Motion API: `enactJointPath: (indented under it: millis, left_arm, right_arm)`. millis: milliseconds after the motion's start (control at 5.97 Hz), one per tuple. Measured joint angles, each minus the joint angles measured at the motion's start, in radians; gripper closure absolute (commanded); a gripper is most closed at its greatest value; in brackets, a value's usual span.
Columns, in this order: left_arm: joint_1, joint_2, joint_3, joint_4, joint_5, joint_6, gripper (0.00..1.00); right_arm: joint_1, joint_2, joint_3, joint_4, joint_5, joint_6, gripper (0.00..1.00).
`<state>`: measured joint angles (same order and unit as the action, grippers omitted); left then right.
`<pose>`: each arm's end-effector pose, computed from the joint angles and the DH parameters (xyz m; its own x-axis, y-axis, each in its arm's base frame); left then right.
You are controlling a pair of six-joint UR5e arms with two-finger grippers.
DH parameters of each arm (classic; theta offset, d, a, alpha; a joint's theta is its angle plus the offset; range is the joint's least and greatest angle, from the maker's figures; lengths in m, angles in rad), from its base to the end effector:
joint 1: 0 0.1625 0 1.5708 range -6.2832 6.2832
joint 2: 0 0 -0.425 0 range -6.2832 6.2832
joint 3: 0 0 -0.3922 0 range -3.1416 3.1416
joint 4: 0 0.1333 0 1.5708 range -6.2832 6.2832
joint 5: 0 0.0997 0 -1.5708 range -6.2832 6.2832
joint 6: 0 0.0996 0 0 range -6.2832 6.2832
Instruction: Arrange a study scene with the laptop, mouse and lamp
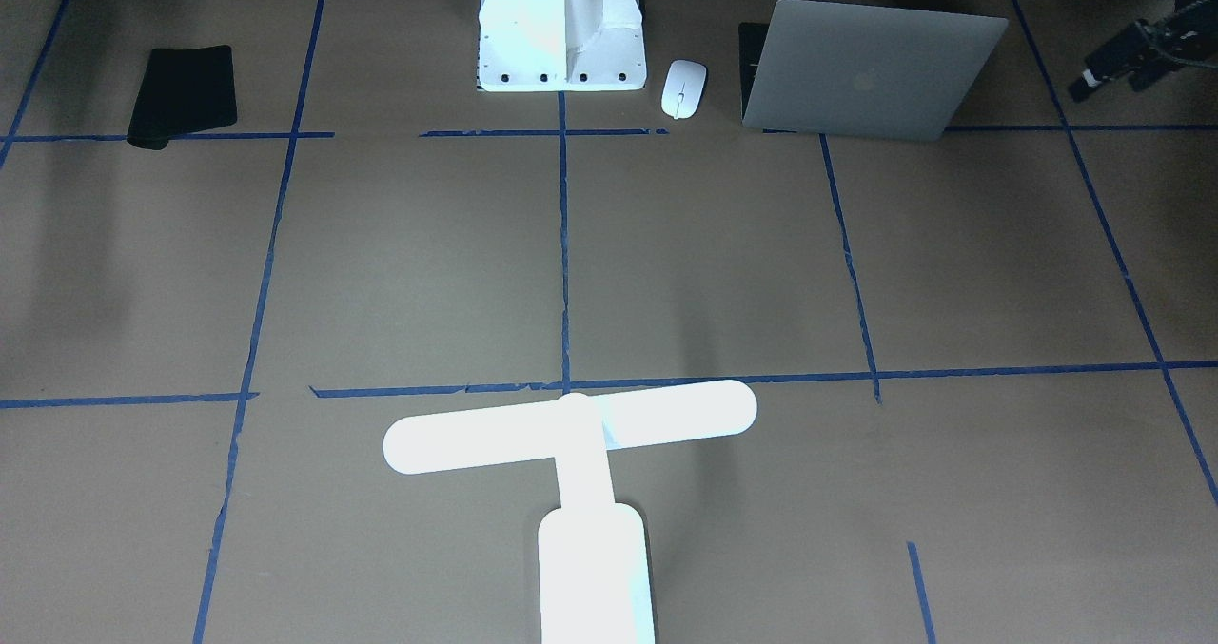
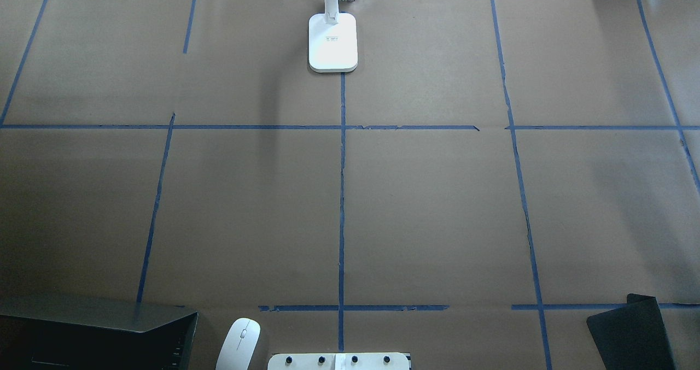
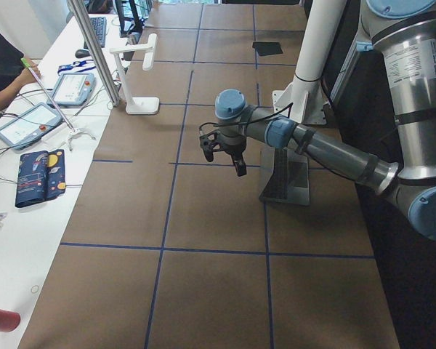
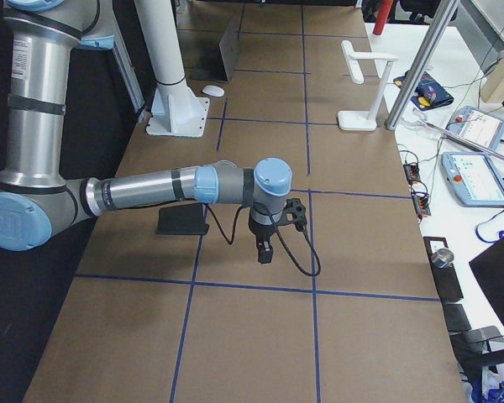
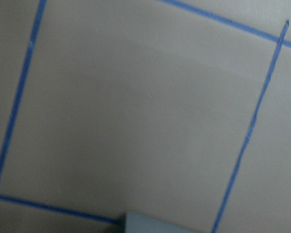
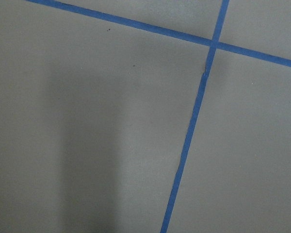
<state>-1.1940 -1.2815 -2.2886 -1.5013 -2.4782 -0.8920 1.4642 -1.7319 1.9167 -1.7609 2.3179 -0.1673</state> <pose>0.0779 -0.3460 0.4293 0.5637 -0.3737 -0.7366 0.1501 0.9233 -0.3536 0.0209 -0.4213 0.5835 0.7020 -0.2390 0.6709 0.2265 0.9680 0.1079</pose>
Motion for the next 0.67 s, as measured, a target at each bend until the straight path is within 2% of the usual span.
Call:
enactJointPath:
  millis: [335, 670]
  left_arm:
    - [0.167, 0.015, -0.100, -0.047, 0.045, -0.424, 0.00]
    - [0.362, 0.021, -0.158, -0.123, 0.178, -0.783, 0.00]
  right_arm:
    - [-0.009, 0.000, -0.005, 0.000, 0.000, 0.001, 0.00]
    - [-0.010, 0.000, -0.005, 0.001, -0.001, 0.003, 0.00]
